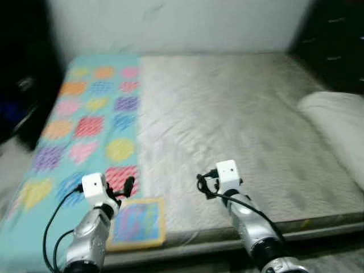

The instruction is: Clean up the room

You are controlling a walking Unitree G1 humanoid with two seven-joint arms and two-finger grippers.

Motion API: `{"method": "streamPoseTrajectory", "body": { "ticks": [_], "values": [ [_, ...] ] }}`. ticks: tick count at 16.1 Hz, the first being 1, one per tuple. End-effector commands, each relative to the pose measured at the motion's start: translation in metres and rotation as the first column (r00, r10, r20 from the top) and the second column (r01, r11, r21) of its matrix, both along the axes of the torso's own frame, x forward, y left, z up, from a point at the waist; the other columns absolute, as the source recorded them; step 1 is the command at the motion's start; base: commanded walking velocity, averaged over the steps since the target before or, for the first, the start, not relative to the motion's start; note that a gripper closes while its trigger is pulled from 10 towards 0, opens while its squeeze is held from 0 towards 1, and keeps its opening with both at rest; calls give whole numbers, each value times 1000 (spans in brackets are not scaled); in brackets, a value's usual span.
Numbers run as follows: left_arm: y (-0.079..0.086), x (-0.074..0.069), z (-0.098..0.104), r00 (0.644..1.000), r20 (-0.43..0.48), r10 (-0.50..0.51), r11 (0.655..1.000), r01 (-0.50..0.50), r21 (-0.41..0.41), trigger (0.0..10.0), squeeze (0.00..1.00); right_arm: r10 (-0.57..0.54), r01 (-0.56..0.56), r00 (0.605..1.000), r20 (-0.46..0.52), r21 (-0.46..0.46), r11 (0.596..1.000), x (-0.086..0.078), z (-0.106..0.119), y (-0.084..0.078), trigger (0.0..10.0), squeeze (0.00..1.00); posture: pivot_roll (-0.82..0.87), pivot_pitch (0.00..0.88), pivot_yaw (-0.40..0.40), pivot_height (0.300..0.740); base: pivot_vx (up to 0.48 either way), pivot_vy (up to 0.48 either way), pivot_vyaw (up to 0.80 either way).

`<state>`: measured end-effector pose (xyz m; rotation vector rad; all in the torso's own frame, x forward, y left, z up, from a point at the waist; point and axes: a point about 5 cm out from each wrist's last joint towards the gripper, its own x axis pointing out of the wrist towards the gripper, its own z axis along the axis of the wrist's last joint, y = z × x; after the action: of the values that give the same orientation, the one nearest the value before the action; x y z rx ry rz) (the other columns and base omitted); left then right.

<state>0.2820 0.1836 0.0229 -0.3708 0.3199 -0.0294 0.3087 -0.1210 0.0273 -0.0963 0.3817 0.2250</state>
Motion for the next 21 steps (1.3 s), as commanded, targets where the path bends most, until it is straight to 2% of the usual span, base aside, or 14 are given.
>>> {"method": "streamPoseTrajectory", "body": {
  "ticks": [1,7,21],
  "values": [
    [-6,-5,-5,1000,-17,-14,1000,14,-16,10000,0,-24,24,999,-24,0,1000,-3,-5,-6,10000,0,-94,0,-28,740,0,0,0],
    [-4,-3,-6,1000,-25,-4,1000,3,-25,10000,0,-1,1,1000,-6,-25,1000,2,-2,-4,10000,0,-95,0,-24,740,0,47,0],
    [-8,-4,-10,999,-44,4,999,-6,-43,10000,0,-19,17,999,-35,-44,999,0,-8,-9,10000,0,-90,0,-34,740,0,480,0]
  ]
}}
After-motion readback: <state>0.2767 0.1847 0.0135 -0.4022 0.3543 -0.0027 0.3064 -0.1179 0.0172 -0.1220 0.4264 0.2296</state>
